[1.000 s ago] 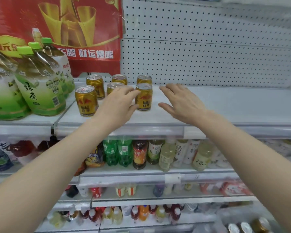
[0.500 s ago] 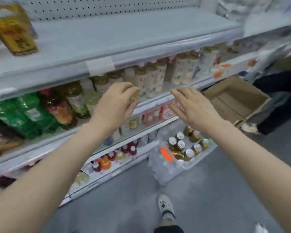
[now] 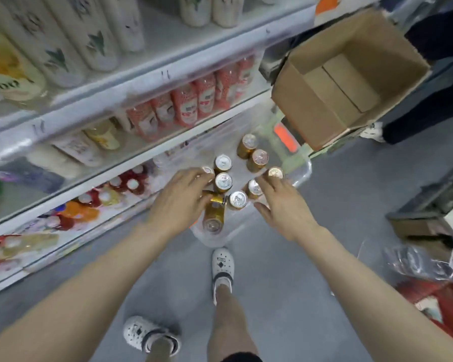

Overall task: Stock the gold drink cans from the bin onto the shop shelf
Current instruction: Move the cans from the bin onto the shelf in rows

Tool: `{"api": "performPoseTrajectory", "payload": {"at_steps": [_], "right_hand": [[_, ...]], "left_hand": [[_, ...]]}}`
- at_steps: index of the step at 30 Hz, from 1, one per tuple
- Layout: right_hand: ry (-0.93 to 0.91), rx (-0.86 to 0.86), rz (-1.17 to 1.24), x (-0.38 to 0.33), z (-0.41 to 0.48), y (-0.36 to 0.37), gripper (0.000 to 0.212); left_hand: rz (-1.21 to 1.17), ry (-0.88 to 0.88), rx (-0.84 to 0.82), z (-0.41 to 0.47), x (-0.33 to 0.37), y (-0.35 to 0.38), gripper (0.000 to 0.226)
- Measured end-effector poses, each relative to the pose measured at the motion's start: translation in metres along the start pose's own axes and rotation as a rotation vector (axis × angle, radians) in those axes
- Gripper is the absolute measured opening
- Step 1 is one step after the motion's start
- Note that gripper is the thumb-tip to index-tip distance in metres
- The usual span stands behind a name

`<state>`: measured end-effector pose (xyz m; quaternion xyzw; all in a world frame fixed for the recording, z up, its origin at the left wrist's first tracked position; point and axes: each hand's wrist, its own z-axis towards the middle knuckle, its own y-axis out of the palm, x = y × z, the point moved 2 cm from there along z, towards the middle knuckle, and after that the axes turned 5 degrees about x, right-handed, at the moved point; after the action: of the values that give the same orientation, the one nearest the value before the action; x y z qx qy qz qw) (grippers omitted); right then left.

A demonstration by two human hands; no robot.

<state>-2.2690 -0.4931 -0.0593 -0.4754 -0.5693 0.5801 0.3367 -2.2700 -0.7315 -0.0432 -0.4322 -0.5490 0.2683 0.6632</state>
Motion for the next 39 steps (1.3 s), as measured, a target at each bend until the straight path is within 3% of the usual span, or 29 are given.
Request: {"api": "performPoseTrajectory", "payload": {"at_steps": [7,12,18,24,31,34,39], "right_hand": [[0.133,-0.162,-0.022,0.098,0.095,0.082,0.059],[0.259,-0.183,-0.081,0.124,0.15,0.132,0.057],[0.344,-0.174,-0.042,0.131,0.166,0.177,0.069],[0.175,-0.215,-0.134,0.13,0.175,0.184,0.053],[0.268,-0.132,0.166,0.129,0.159,0.15,0.058],[0.37,-0.034,0.326,0.124,0.142,0.119,0.062],[0.343,0.074,0.46,0.091,0.109,0.058,0.062]], "left_hand": [[-0.001,-0.101,-0.079,0.073,-0.014,0.11,0.056],[0.034,-0.187,-0.119,0.111,-0.041,0.167,0.061],[0.044,-0.244,-0.127,0.138,-0.059,0.204,0.067],[0.11,-0.345,-0.2,0.163,-0.069,0.236,0.069],[0.005,-0.304,-0.122,0.163,-0.054,0.211,0.063],[-0.064,-0.295,-0.059,0.146,-0.036,0.176,0.067],[-0.152,-0.349,-0.006,0.101,-0.012,0.096,0.065]]}}
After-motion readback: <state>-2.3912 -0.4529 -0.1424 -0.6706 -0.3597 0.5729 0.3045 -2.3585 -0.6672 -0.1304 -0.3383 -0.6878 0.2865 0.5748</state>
